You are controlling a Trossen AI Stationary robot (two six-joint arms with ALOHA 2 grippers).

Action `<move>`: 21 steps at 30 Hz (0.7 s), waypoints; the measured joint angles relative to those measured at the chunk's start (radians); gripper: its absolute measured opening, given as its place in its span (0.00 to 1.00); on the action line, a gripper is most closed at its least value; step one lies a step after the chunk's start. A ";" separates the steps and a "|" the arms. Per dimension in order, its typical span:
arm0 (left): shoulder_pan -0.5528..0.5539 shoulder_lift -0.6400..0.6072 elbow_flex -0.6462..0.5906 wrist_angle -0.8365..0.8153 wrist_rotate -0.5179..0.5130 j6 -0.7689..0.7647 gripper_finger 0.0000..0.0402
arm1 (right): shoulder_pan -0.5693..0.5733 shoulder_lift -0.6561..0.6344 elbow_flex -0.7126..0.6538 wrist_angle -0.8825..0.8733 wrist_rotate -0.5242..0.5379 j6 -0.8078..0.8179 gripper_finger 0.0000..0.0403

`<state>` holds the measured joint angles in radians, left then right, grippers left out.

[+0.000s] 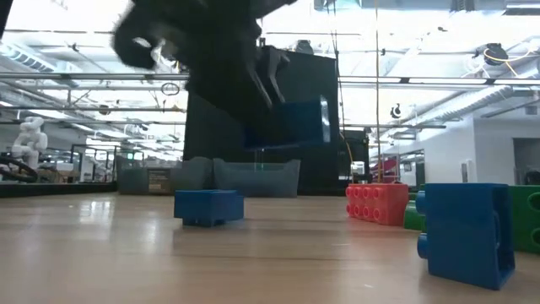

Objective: Sort blocks
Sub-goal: Put the blue gamepiece into the top right black bin

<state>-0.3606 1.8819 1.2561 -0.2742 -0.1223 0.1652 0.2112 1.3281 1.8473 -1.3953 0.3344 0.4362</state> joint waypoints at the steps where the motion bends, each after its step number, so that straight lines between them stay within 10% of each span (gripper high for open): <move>1: 0.012 -0.004 0.001 -0.013 -0.026 0.000 0.19 | 0.000 0.000 0.000 0.000 0.000 0.005 0.00; 21: 0.551 -0.127 0.004 0.193 -0.305 -0.458 0.20 | 0.000 0.000 0.000 0.008 0.029 0.078 0.00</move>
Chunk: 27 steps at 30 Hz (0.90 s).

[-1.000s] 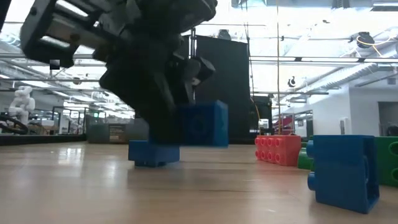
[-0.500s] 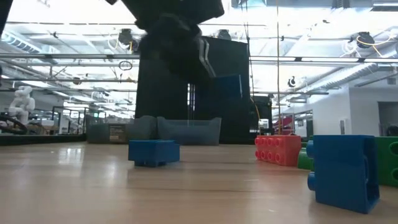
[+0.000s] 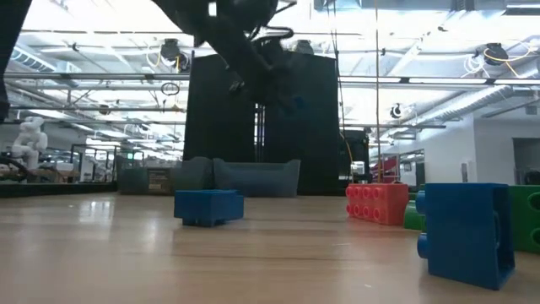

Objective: Sort blocks
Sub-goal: Put the blue gamepiece into the top right black bin

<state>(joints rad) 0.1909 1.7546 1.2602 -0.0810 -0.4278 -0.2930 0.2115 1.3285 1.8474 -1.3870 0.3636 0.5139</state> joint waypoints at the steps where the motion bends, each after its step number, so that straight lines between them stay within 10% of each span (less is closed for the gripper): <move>1: 0.024 0.000 0.000 0.005 -0.015 -0.017 0.20 | 0.000 0.000 0.000 0.000 0.008 0.003 0.00; 27: 0.195 0.146 -0.002 0.060 0.009 -0.145 0.20 | 0.000 0.000 0.000 0.025 0.033 0.077 0.00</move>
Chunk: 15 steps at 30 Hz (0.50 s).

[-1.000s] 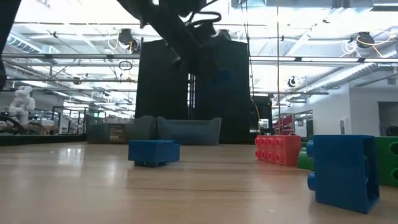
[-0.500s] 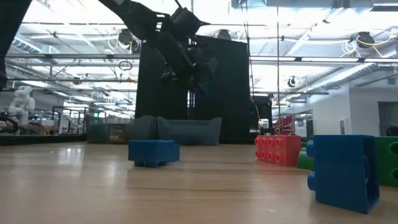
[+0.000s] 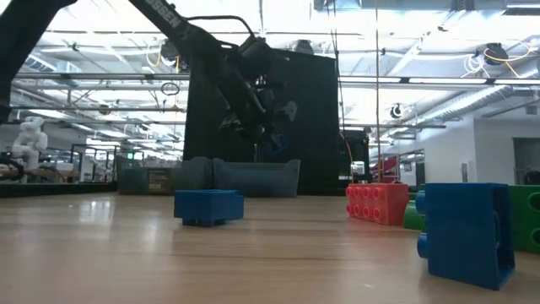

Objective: Sort blocks
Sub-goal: Put the blue gamepiece into the top right black bin

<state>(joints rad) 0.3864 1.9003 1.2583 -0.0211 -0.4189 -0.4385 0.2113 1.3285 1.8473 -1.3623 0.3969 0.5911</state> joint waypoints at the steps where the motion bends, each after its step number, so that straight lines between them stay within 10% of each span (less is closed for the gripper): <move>1: 0.005 0.002 0.000 -0.005 0.001 0.000 0.20 | 0.000 0.000 0.000 0.000 0.000 0.000 0.00; 15: 0.040 0.002 0.005 0.019 0.070 0.057 0.50 | 0.000 0.000 0.000 0.000 -0.001 -0.010 0.00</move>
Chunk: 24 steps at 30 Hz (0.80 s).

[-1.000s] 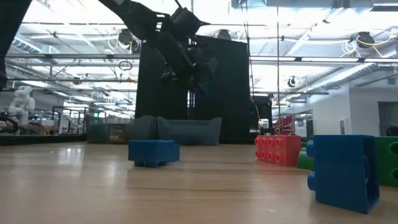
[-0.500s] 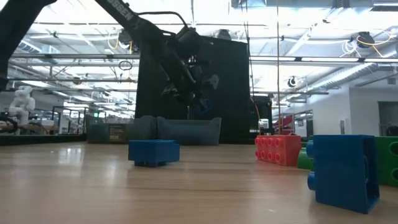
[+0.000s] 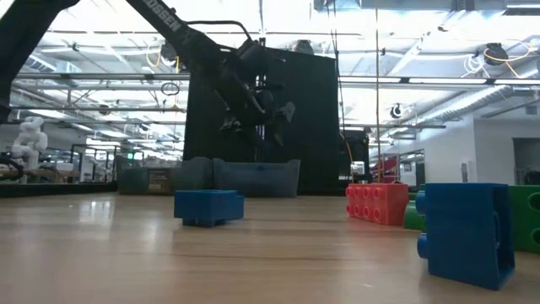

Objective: Sort blocks
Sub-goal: Put the blue gamepiece into the top right black bin

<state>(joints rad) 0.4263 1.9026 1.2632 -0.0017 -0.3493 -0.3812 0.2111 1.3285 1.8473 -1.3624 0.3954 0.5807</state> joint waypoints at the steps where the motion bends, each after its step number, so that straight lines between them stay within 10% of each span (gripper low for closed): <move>1: 0.000 0.000 0.006 0.000 0.032 -0.003 0.51 | 0.000 0.000 0.000 -0.001 0.000 -0.002 0.00; 12: -0.113 -0.052 0.027 -0.150 0.785 0.129 0.53 | 0.000 0.000 0.000 -0.002 0.000 -0.044 0.00; 24: -0.551 -0.052 -0.042 -0.360 0.661 0.314 0.53 | 0.000 0.000 0.000 -0.004 -0.009 -0.051 0.00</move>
<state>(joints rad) -0.1244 1.8503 1.2212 -0.3620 0.3115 -0.0669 0.2111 1.3285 1.8473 -1.3663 0.3866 0.5301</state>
